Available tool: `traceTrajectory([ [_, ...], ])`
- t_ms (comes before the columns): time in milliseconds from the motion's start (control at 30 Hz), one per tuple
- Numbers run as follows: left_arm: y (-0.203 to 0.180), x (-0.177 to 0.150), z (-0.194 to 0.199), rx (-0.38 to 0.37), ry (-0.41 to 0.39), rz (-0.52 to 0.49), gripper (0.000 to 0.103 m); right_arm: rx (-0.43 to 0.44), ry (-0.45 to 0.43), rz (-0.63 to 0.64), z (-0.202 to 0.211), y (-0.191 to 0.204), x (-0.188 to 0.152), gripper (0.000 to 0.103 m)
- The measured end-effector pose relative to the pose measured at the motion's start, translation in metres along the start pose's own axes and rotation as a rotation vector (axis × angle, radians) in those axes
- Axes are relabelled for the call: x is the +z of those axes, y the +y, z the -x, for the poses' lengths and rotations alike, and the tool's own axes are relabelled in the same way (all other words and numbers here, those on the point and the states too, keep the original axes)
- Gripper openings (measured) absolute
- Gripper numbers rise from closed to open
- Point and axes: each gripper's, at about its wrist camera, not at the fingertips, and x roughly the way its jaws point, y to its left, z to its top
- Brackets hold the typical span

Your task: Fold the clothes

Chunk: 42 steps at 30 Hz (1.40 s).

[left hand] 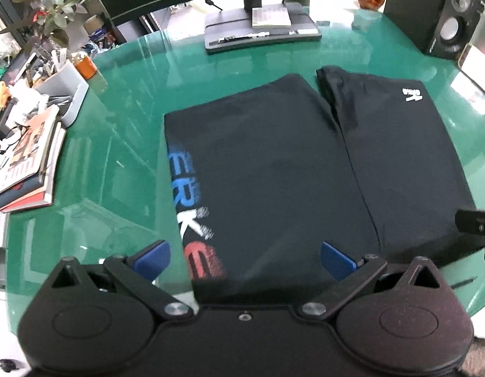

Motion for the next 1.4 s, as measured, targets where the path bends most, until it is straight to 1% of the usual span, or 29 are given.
traceTrajectory([
  [200,0.003,-0.007,0.007,-0.012,0.021,0.026,0.102,-0.012,0.008,0.017,0.002,0.005,-0.003,0.102],
  [367,0.006,-0.013,0.022,-0.030,0.038,0.059,0.102,-0.037,0.002,0.058,0.009,0.012,-0.008,0.102],
  [567,0.007,-0.020,0.052,-0.041,0.049,0.063,0.102,-0.048,0.033,0.129,0.036,0.023,-0.018,0.102],
  [633,0.008,-0.020,0.057,-0.040,0.046,0.063,0.102,-0.047,0.020,0.141,0.047,0.026,-0.022,0.103],
  [700,0.006,-0.020,0.061,-0.026,0.031,0.049,0.102,-0.067,0.002,0.156,0.051,0.029,-0.023,0.103],
  [800,0.005,-0.021,0.060,-0.033,0.041,0.042,0.102,-0.036,0.023,0.144,0.048,0.030,-0.026,0.103],
  [833,0.005,-0.021,0.059,-0.037,0.047,0.040,0.102,-0.019,0.053,0.129,0.043,0.029,-0.028,0.103],
  [900,0.004,-0.021,0.055,-0.042,0.065,0.034,0.102,-0.009,0.083,0.106,0.037,0.026,-0.028,0.103],
  [1033,0.002,-0.021,0.052,-0.043,0.077,0.023,0.102,-0.007,0.087,0.071,0.037,0.023,-0.030,0.103],
  [1400,0.000,-0.017,0.047,-0.043,0.084,0.013,0.102,-0.015,0.094,0.049,0.033,0.018,-0.030,0.103],
])
